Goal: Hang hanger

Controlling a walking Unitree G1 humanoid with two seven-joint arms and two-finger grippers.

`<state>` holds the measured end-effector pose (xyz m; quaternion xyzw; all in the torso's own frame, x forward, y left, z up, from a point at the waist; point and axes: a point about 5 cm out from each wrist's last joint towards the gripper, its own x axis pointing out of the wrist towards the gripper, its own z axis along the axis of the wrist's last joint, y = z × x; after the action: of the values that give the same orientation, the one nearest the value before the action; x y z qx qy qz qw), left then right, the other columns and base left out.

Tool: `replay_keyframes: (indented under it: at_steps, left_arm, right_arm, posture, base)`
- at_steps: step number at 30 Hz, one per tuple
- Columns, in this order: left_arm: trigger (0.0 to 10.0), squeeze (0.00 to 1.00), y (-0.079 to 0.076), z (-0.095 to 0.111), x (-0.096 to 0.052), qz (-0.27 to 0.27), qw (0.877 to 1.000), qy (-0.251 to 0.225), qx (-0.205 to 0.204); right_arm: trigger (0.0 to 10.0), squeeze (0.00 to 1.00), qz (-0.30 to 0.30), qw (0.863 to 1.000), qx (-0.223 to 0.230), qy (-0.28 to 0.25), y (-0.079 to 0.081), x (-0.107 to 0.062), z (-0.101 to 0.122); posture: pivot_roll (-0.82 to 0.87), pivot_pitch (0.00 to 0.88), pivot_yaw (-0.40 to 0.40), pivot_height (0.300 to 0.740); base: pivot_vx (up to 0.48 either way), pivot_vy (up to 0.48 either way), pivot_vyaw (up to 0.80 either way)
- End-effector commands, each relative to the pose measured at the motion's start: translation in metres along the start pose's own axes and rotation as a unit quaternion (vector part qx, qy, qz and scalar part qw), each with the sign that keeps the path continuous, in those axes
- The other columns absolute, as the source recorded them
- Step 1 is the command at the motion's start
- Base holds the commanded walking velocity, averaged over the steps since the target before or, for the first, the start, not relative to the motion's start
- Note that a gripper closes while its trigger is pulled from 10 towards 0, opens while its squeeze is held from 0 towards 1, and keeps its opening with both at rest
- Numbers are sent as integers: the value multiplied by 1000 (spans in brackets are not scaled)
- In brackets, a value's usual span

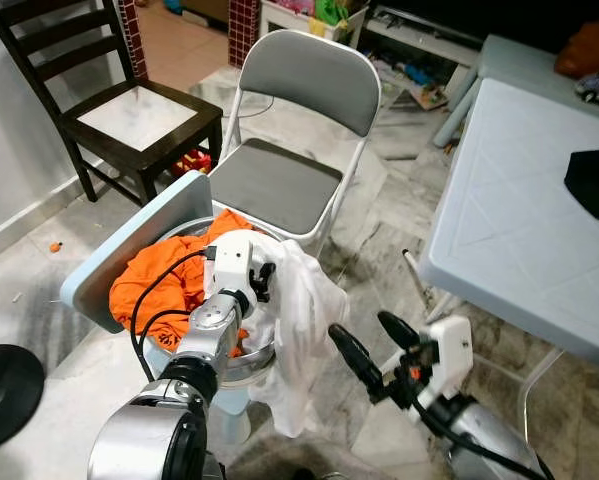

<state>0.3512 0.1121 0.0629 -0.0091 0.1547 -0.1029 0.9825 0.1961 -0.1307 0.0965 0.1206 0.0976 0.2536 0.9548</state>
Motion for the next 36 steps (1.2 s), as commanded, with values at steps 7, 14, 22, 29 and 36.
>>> replay_keyframes:
  at_steps: [7, 14, 22, 29, 36]
  left_arm:
    - [10000, 1000, 4, 14, 7, 39, 998, 17, 50]
    - [10000, 0, 9, 12, 7, 47, 995, 47, 77]
    - [0, 0, 15, -9, 0, 49, 993, 83, 74]
    - [0, 0, 20, -12, -2, 54, 992, 86, 74]
    - [0, 0, 26, -5, -1, 70, 992, 70, 74]
  right_arm:
    - [10000, 1000, -37, 999, -11, -8, 9, -11, 0]
    - [10000, 1000, -56, 998, -12, 1, 15, -19, -5]
    - [10000, 1000, -71, 997, -21, 2, 13, -19, -5]
    - [10000, 1000, -63, 998, -25, 8, 9, -15, -6]
    - [10000, 1000, -52, 998, -30, 6, 5, -7, -2]
  posture:
    - [7, 219, -90, 740]
    - [-35, 233, -72, 740]
    - [-42, 226, -71, 740]
    - [-14, 214, -83, 740]
    - [14, 202, -101, 740]
  base:
    - [0, 0, 0]
    - [0, 0, 0]
    - [0, 0, 0]
    - [0, 0, 0]
    - [0, 0, 0]
